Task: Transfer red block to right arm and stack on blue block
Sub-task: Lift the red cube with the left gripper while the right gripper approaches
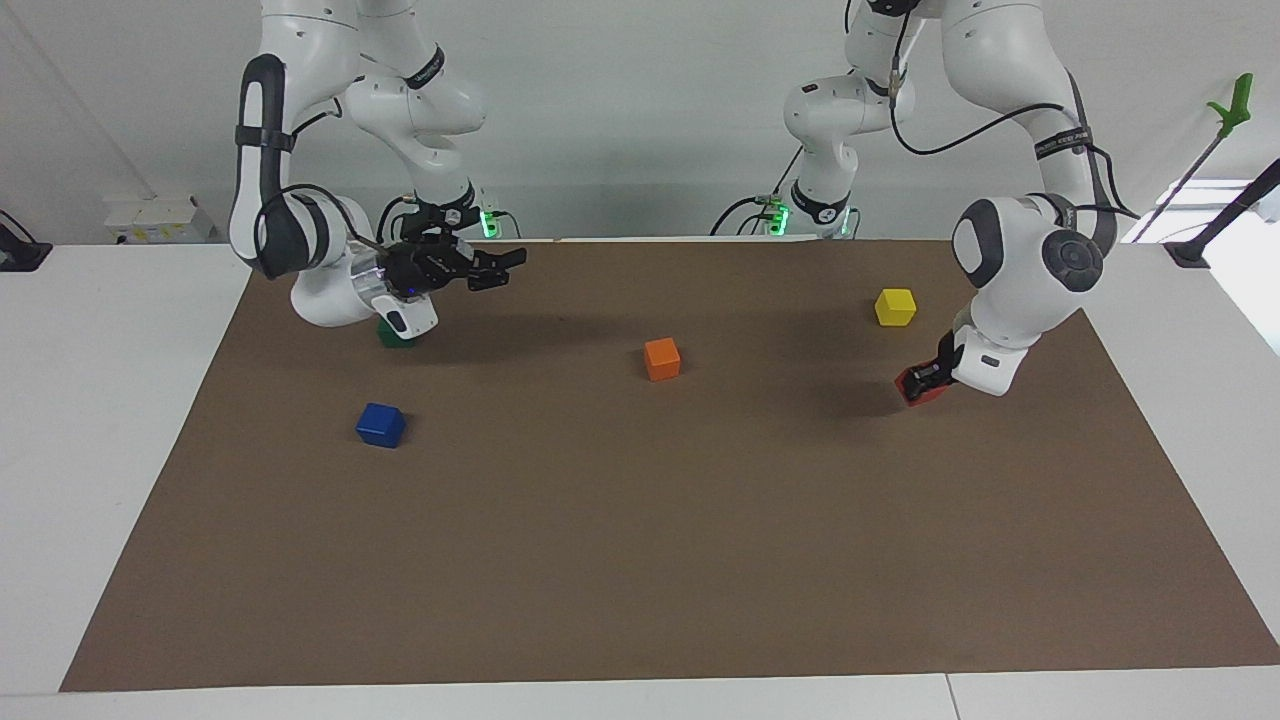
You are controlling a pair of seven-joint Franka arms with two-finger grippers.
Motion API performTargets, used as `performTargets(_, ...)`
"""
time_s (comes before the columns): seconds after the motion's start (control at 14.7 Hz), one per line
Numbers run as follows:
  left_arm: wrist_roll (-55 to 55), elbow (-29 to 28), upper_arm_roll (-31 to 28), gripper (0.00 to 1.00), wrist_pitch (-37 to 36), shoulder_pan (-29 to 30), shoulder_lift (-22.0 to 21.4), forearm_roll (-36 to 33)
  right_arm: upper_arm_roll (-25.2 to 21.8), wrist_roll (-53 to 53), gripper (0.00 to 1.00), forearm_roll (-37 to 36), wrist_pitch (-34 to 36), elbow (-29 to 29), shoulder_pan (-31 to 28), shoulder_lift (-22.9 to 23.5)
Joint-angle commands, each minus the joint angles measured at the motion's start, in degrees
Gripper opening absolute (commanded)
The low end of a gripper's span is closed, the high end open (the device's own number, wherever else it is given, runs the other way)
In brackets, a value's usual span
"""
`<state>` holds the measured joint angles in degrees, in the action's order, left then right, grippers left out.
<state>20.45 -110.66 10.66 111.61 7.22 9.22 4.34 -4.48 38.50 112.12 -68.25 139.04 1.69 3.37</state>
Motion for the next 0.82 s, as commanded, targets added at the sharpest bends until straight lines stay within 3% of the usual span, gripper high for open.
performTargets(0.0, 9.2, 0.3, -0.5, 0.0, -8.1, -1.2, -6.8, 8.6, -0.1, -2.1, 1.0, 6.9, 0.1, 0.9, 3.6, 0.0)
performTargets(0.34, 23.6, 0.4, 0.9, 0.0, -15.5, -6.4, -15.8, 17.4, -0.1, -2.4, 1.0, 10.0, -1.8, 0.5, 6.6, 0.1)
performTargets(0.55, 37.6, 1.1, 1.6, 0.0, -15.4, -12.1, -17.5, 20.6, 0.0, 0.3, 1.0, 13.6, -5.3, -0.1, 10.5, 0.9)
performTargets(0.75, 52.3, 2.6, 3.7, 0.0, -15.0, -13.9, -17.9, 25.7, 0.1, 3.5, 1.0, 16.9, -4.9, -1.7, 13.1, 3.8)
